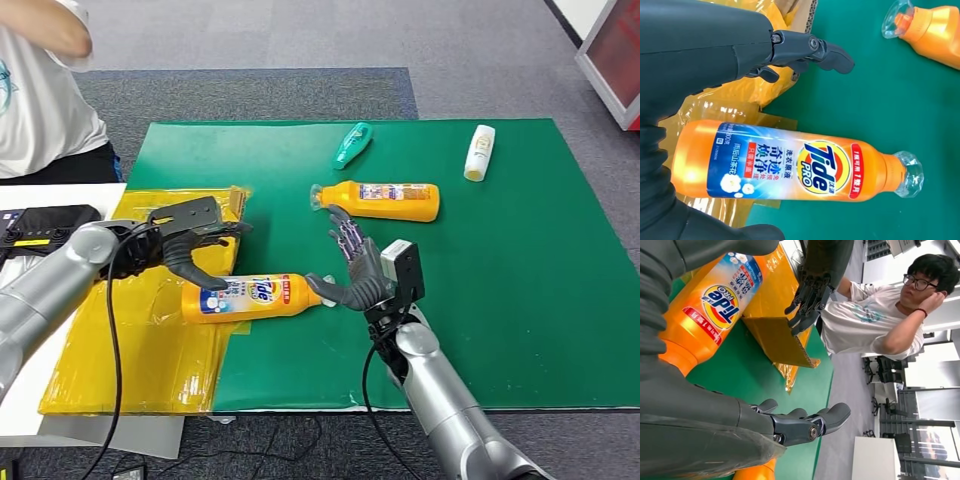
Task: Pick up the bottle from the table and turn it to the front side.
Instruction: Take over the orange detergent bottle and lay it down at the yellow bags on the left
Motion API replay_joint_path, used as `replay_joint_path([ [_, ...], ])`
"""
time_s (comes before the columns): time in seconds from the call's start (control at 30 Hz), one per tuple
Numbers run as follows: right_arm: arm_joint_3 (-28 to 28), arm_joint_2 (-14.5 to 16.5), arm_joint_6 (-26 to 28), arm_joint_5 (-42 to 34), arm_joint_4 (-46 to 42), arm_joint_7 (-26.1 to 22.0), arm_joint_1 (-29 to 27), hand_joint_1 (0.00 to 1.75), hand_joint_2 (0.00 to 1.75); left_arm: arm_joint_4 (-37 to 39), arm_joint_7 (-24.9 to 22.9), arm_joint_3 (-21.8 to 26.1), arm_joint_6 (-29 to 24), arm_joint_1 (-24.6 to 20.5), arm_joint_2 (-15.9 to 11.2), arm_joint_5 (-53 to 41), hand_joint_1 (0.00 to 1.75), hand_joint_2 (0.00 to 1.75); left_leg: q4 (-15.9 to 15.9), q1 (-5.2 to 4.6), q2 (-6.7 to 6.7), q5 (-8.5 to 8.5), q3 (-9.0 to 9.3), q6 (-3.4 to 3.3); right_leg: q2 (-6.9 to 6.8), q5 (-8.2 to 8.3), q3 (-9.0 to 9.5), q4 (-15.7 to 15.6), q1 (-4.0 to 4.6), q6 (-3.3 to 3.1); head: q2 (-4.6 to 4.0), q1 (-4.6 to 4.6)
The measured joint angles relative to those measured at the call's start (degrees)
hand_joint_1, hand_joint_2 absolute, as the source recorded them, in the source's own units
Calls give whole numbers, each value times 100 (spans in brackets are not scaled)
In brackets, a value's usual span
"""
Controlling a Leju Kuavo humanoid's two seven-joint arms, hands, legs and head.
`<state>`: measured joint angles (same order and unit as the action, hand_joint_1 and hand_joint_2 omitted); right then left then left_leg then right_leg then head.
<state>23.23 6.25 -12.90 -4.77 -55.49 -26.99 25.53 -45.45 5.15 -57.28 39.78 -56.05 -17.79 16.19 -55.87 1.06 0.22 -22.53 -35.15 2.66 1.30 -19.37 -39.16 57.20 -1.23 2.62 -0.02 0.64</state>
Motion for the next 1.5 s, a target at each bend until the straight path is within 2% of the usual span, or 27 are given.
replay_joint_path([
  [0.2,-4,-1,40,2,4,1,-1,0,175,-55,272,69,-224,190,-2,-74,0,175,0,0,0,0,0,0,0,0,0,0,0,0,0,1],
  [0.37,-14,-29,67,17,4,7,-17,0,175,-540,821,497,-560,803,-98,-219,0,175,0,0,1,-1,0,0,1,-1,-1,0,0,0,0,1],
  [0.47,-16,-60,79,43,3,8,-40,0,175,-945,1228,900,-695,1320,-157,-268,0,175,0,-1,2,-3,1,0,2,-2,-1,-1,-1,0,0,0],
  [0.6,-46,-143,98,94,-34,40,-155,0,175,-1782,1844,1757,-862,2351,-171,-474,0,175,0,-1,3,-6,2,1,2,-5,-3,-3,-1,1,0,1],
  [0.77,-87,-224,128,137,-144,98,-305,0,175,-2479,2071,2559,-932,3273,-134,-757,0,175,0,-1,3,-9,0,-1,2,-8,-3,-4,-1,0,0,0],
  [1.0,-189,-315,185,226,-379,172,-510,0,175,-2980,2392,3341,-884,4223,57,-914,0,175,1,-1,3,-12,1,-2,2,-9,-2,-4,-1,-1,0,0],
  [1.2,-224,-350,218,292,-535,212,-664,0,175,-3009,2515,3686,-837,4708,236,-968,0,175,1,-1,2,-12,1,-2,2,-9,-2,-5,-1,-1,0,0],
  [1.4,-277,-361,262,334,-622,219,-735,0,175,-3009,2557,3830,-784,4884,359,-1011,0,175,1,-1,2,-11,1,-2,1,-8,-1,-5,-1,-1,0,0],
  [1.5,-295,-366,296,432,-714,143,-788,0,175,-3024,2815,3893,-724,4930,434,-1098,0,175,1,-1,2,-11,1,-3,1,-8,-1,-5,-1,-1,0,0],
])
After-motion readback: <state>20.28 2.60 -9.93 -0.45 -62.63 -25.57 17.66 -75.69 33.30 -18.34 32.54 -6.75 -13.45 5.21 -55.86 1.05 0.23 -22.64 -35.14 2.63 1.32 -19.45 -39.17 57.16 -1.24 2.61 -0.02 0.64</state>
